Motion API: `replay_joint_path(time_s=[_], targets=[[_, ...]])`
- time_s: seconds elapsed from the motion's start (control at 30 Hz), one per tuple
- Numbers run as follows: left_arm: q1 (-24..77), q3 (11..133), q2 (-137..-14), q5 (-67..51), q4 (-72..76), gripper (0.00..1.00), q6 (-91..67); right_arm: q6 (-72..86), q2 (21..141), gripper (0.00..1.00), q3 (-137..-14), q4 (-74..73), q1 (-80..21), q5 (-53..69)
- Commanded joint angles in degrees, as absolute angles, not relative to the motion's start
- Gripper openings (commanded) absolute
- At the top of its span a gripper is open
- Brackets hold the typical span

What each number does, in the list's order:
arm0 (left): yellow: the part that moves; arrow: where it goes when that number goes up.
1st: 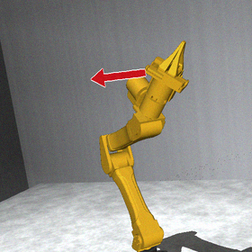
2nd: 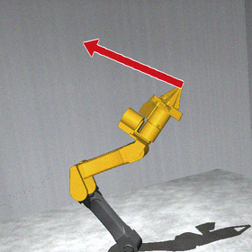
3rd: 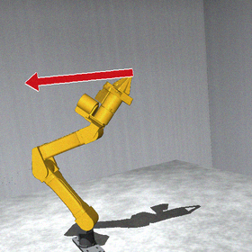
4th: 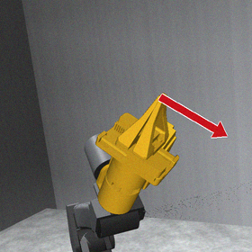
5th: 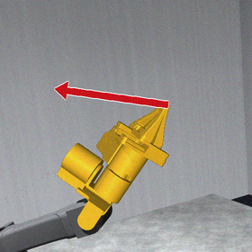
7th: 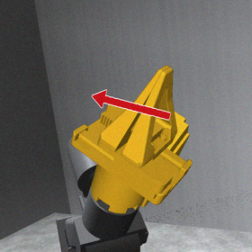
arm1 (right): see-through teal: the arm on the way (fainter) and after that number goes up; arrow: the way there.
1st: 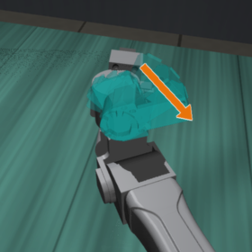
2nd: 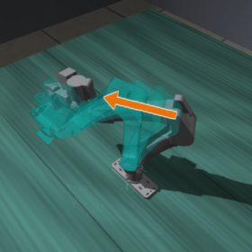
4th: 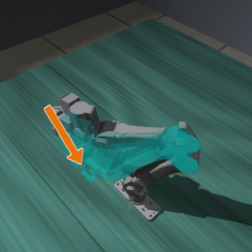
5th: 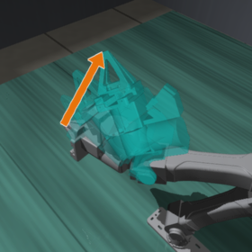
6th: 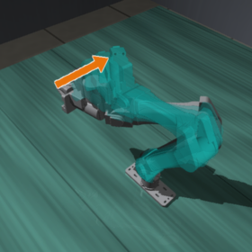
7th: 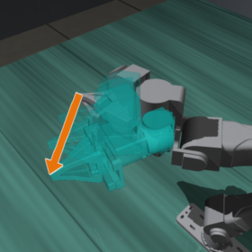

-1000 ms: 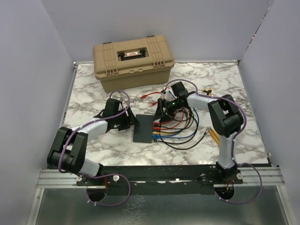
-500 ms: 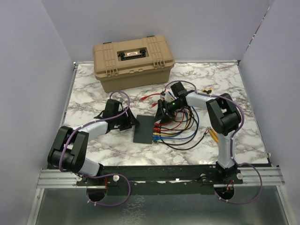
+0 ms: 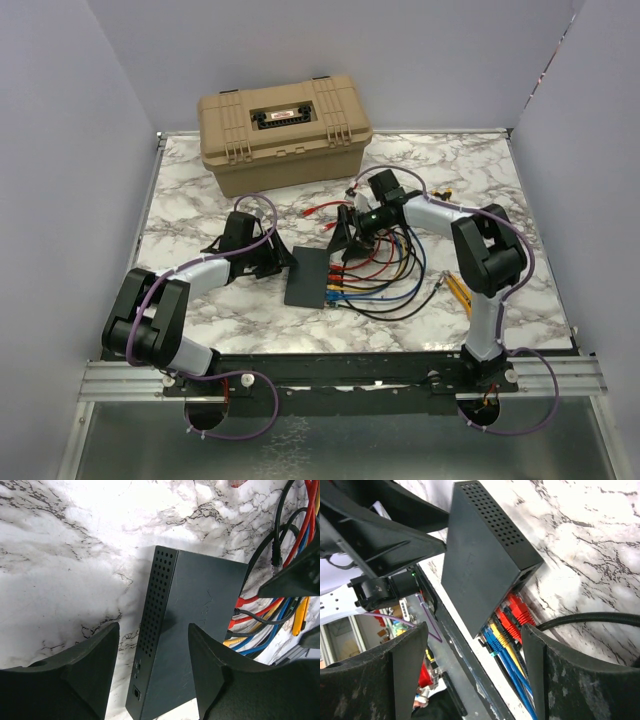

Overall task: Pull the plug from the switch port
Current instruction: Pull the connector from the switch port.

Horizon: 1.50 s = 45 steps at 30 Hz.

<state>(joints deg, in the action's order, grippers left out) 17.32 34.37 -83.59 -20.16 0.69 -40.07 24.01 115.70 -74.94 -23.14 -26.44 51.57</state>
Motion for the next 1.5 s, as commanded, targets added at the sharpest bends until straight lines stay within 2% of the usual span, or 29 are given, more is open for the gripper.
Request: replay_joint_path(time_s=[0.0,0.2,0.5,0.7,0.8,0.93,1.2,1.47], targets=[[17.58,32.15,-84.56,-19.07,-3.28,0.6,-39.99,27.21,111.05,0.79,-71.73,-16.53,-24.69,49.75],[18.51,31.99,-85.12,-18.91,-3.26,0.58,-40.49,27.25,112.81,0.75,-69.96,-12.33,-23.46,53.67],[19.47,31.44,-85.25,-17.63,-3.22,0.53,-40.75,24.0,118.06,0.64,-71.08,-13.7,-23.43,56.39],[19.6,30.03,-85.31,-16.93,-3.18,0.5,-41.28,22.12,118.18,0.64,-69.13,-15.56,-23.46,54.45],[19.69,29.63,-85.5,-16.74,-3.19,0.5,-41.31,21.62,117.94,0.68,-68.4,-16.33,-23.45,53.07],[19.93,29.93,-86.21,-16.96,-2.87,0.49,-41.14,21.32,118.33,0.69,-67.8,-16.32,-23.44,53.04],[20.4,31.55,-89.33,-18.24,-2.01,0.41,-40.58,21.44,120.41,0.57,-67.58,-15.47,-23.52,55.58],[20.57,33.32,-92.51,-18.98,-2.14,0.37,-39.65,20.9,122.52,0.55,-67.93,-15.9,-23.72,55.88]])
